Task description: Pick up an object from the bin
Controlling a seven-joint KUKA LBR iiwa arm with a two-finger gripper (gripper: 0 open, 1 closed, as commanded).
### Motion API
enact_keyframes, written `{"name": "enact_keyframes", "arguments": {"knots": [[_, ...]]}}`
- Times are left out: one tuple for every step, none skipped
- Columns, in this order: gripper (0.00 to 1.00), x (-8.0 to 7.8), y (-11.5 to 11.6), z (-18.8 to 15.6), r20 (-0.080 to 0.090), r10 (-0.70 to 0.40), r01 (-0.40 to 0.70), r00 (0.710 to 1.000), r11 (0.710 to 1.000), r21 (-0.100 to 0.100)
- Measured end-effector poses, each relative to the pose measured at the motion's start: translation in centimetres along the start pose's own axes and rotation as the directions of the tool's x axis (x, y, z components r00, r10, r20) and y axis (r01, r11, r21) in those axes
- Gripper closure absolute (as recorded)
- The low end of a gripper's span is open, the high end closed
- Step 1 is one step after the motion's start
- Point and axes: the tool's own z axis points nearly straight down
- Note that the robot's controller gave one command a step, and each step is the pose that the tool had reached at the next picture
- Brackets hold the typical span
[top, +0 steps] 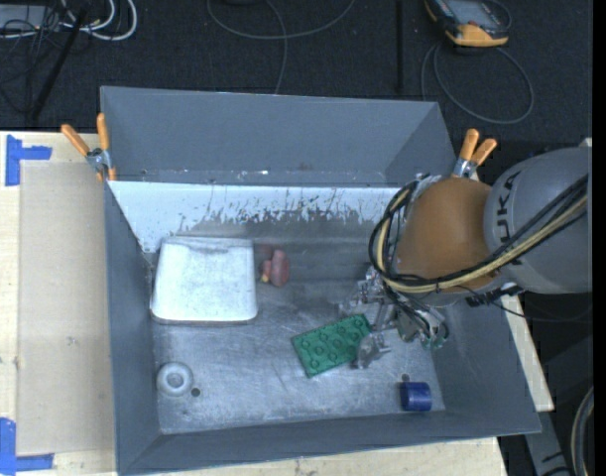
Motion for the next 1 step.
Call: {"name": "enact_keyframes", "arguments": {"knots": [[1.00, -1.55, 1.17, -16.51, -0.011, -0.018, 0.018, 1.000, 1.000, -0.001]]}}
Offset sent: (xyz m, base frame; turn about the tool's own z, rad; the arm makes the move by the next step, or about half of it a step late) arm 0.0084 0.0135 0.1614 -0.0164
